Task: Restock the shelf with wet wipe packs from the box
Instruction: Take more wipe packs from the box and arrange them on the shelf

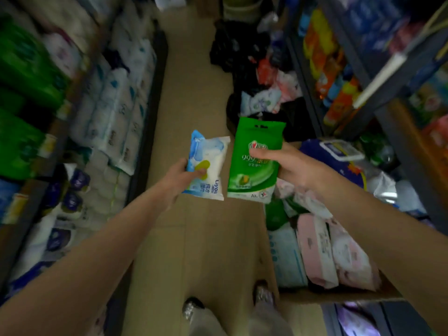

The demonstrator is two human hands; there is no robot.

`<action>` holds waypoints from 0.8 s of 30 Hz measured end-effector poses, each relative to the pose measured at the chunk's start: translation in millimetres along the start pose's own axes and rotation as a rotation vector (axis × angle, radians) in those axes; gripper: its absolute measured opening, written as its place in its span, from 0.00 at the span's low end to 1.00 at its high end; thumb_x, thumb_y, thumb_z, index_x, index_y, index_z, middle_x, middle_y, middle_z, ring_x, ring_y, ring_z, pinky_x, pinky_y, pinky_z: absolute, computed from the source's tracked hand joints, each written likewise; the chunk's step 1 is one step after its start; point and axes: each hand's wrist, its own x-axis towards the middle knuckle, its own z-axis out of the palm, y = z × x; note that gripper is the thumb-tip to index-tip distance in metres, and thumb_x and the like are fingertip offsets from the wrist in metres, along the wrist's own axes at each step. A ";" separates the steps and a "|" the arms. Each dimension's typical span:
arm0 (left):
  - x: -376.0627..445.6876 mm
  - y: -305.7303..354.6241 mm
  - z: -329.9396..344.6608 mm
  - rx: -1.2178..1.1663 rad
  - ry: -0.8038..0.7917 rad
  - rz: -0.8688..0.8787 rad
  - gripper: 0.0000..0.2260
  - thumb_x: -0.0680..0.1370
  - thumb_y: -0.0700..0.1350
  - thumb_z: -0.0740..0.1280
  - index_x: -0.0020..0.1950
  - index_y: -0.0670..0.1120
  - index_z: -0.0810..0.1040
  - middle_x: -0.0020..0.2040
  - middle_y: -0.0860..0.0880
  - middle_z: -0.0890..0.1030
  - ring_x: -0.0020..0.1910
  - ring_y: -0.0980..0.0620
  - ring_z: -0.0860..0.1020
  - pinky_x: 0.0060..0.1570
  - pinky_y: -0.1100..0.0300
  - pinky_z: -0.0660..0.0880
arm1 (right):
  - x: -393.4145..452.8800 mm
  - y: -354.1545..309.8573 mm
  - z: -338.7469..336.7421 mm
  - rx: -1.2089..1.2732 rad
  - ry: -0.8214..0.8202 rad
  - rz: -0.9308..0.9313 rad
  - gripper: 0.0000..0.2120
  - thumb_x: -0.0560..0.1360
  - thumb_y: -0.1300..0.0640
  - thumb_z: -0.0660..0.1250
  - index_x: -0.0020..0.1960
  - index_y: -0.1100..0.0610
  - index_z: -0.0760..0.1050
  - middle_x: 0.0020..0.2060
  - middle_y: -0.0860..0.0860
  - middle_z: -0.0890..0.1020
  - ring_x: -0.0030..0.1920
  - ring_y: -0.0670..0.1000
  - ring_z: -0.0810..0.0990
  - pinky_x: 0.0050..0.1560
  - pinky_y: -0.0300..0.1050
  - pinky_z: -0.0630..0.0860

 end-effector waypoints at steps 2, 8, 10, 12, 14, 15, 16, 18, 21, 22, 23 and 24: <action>-20.2 24.3 -32.9 -0.102 -0.028 0.071 0.13 0.77 0.38 0.64 0.61 0.42 0.72 0.49 0.45 0.82 0.34 0.56 0.83 0.38 0.59 0.81 | 0.2 -24.6 47.0 0.083 -0.140 -0.034 0.10 0.66 0.63 0.67 0.45 0.56 0.82 0.44 0.54 0.85 0.43 0.51 0.84 0.49 0.47 0.81; -100.6 106.3 -150.2 -0.234 -0.031 0.333 0.05 0.79 0.40 0.60 0.52 0.46 0.75 0.38 0.51 0.85 0.35 0.55 0.83 0.36 0.60 0.80 | 7.1 -100.4 218.2 -0.191 -0.245 -0.180 0.09 0.70 0.67 0.67 0.48 0.57 0.80 0.40 0.51 0.86 0.40 0.49 0.84 0.47 0.44 0.81; -135.2 135.0 -207.1 -0.205 0.108 0.430 0.04 0.79 0.44 0.61 0.50 0.46 0.74 0.42 0.49 0.83 0.38 0.53 0.80 0.40 0.60 0.76 | 5.2 -134.9 276.9 -0.281 -0.297 -0.244 0.08 0.71 0.67 0.66 0.46 0.57 0.80 0.38 0.51 0.86 0.38 0.48 0.84 0.43 0.42 0.82; -180.6 159.2 -265.1 -0.206 0.252 0.534 0.05 0.79 0.45 0.61 0.46 0.47 0.75 0.37 0.53 0.83 0.34 0.58 0.80 0.37 0.66 0.75 | -2.3 -162.8 335.4 -0.413 -0.413 -0.276 0.08 0.72 0.68 0.65 0.46 0.59 0.79 0.37 0.52 0.86 0.37 0.48 0.84 0.41 0.42 0.82; -231.8 171.0 -320.1 -0.141 0.307 0.586 0.07 0.79 0.42 0.60 0.43 0.47 0.76 0.31 0.55 0.83 0.30 0.62 0.79 0.32 0.71 0.75 | -9.8 -180.6 390.3 -0.524 -0.524 -0.291 0.08 0.71 0.67 0.67 0.48 0.60 0.79 0.38 0.53 0.86 0.38 0.49 0.84 0.41 0.43 0.82; -255.5 171.6 -346.1 -0.081 0.306 0.582 0.07 0.79 0.42 0.61 0.44 0.46 0.77 0.32 0.55 0.83 0.30 0.62 0.79 0.33 0.72 0.75 | -12.2 -186.3 416.2 -0.567 -0.571 -0.301 0.09 0.69 0.66 0.69 0.49 0.61 0.79 0.40 0.53 0.86 0.39 0.50 0.85 0.42 0.44 0.82; -279.8 170.3 -369.8 -0.025 0.301 0.565 0.06 0.78 0.43 0.62 0.45 0.45 0.78 0.34 0.54 0.83 0.32 0.60 0.79 0.34 0.71 0.75 | -13.6 -190.2 441.1 -0.617 -0.617 -0.316 0.12 0.66 0.64 0.71 0.50 0.61 0.79 0.42 0.54 0.85 0.41 0.51 0.84 0.44 0.45 0.82; -320.1 164.0 -408.4 0.106 0.322 0.505 0.05 0.77 0.43 0.64 0.46 0.46 0.80 0.37 0.53 0.83 0.32 0.59 0.77 0.33 0.71 0.74 | -15.6 -193.9 485.3 -0.714 -0.691 -0.339 0.16 0.63 0.62 0.72 0.51 0.61 0.79 0.47 0.56 0.84 0.45 0.53 0.84 0.46 0.45 0.81; -369.7 153.4 -447.3 0.272 0.445 0.427 0.05 0.75 0.46 0.67 0.47 0.47 0.82 0.39 0.52 0.82 0.34 0.57 0.77 0.36 0.68 0.75 | -14.6 -195.1 552.8 -0.826 -0.792 -0.381 0.13 0.67 0.65 0.72 0.52 0.60 0.79 0.50 0.57 0.83 0.46 0.52 0.84 0.45 0.44 0.81; -385.3 149.1 -457.2 0.315 0.492 0.409 0.05 0.75 0.49 0.68 0.45 0.49 0.82 0.39 0.53 0.81 0.36 0.57 0.76 0.37 0.68 0.74 | -15.2 -195.1 578.1 -0.853 -0.835 -0.404 0.13 0.68 0.65 0.71 0.52 0.61 0.79 0.50 0.58 0.83 0.47 0.53 0.83 0.46 0.44 0.81; -397.6 143.2 -467.3 0.343 0.549 0.396 0.06 0.74 0.51 0.68 0.42 0.51 0.82 0.37 0.55 0.80 0.36 0.57 0.75 0.36 0.67 0.73 | -16.5 -194.5 602.1 -0.870 -0.875 -0.424 0.14 0.68 0.65 0.72 0.53 0.61 0.80 0.51 0.58 0.83 0.47 0.53 0.83 0.47 0.44 0.81; -408.6 138.2 -476.9 0.346 0.605 0.406 0.07 0.73 0.53 0.68 0.38 0.52 0.81 0.35 0.55 0.79 0.35 0.58 0.74 0.35 0.67 0.71 | -18.3 -194.2 623.6 -0.876 -0.913 -0.445 0.14 0.67 0.64 0.72 0.52 0.61 0.80 0.50 0.58 0.83 0.48 0.53 0.83 0.48 0.45 0.81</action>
